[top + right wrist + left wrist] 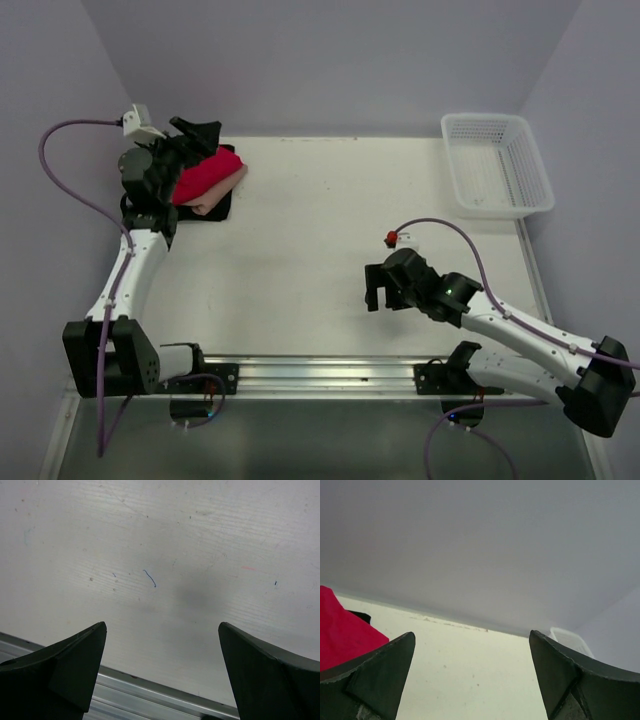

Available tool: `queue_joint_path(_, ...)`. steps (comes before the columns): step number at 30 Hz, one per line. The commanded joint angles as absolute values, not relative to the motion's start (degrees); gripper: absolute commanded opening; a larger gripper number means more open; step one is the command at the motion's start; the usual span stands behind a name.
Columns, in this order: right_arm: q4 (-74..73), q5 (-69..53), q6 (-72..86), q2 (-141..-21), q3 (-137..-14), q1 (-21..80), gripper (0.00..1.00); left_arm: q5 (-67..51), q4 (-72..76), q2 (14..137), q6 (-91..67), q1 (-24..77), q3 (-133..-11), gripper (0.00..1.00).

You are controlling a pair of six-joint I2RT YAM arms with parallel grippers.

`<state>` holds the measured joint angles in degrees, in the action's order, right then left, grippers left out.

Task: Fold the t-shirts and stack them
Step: Neatly place the folded tshirt to the corner

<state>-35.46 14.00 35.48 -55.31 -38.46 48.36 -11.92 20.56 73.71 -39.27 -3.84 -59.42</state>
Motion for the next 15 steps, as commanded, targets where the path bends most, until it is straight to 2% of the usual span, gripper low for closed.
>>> queue_joint_path(1, -34.45, 15.03, 33.58, -56.25, -41.74, 48.51, 0.99, -18.19, 19.17, 69.53, -35.16, -2.38, -53.62, 1.00)
queue_joint_path(15, -32.26, 15.11, 32.26, -55.72, -43.86, 48.43, 0.99, -27.16, -2.69, 45.46, -23.57, 6.23, -37.98, 1.00)
